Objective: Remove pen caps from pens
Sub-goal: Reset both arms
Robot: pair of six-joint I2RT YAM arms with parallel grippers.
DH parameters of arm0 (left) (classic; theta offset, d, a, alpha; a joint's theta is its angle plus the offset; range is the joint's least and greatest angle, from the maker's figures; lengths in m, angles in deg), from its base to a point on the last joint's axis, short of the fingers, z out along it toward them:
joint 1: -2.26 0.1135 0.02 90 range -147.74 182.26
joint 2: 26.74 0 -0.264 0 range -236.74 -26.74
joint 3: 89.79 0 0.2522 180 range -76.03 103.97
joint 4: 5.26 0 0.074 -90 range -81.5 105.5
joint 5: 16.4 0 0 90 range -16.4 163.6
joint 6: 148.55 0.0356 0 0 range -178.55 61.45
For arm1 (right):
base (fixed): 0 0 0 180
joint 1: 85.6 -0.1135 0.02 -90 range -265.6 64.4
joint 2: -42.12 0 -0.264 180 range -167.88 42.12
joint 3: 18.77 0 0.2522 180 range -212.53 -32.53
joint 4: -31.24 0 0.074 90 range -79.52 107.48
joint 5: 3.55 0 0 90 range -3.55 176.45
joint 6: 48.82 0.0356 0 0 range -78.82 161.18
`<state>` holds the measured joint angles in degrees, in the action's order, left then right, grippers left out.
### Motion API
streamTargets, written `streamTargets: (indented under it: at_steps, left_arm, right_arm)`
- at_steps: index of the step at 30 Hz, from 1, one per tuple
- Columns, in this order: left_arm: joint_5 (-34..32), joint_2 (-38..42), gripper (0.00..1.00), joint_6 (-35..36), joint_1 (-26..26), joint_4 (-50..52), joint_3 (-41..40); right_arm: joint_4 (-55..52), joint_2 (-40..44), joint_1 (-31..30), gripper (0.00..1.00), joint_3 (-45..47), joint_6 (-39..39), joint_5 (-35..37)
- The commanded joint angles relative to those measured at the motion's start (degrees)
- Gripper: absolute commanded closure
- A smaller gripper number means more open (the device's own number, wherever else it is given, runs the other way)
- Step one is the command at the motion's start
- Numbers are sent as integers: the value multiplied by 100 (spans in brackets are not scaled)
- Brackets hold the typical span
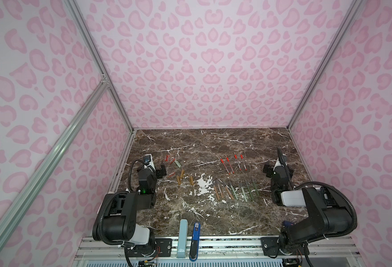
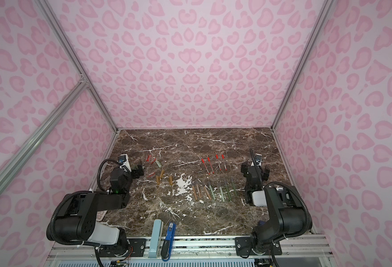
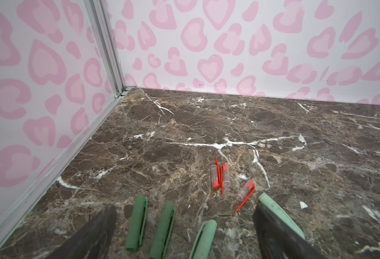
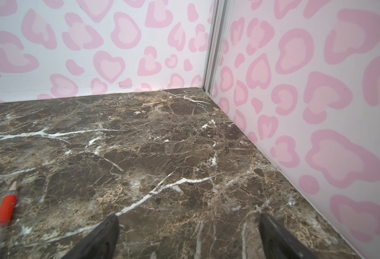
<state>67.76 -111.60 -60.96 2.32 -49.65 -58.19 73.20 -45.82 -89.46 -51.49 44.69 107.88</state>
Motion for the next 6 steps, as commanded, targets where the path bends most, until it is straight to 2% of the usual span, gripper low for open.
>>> streamTargets:
  at_steps: [1,6]
  left_arm:
    - [-39,-19,2,-13,3,-28,51]
    - [51,7,2,53,-5,-91,-2]
  right_arm:
    - [44,-8,-10,1,2,45,36]
    - [52,-3,-9,1,2,45,37]
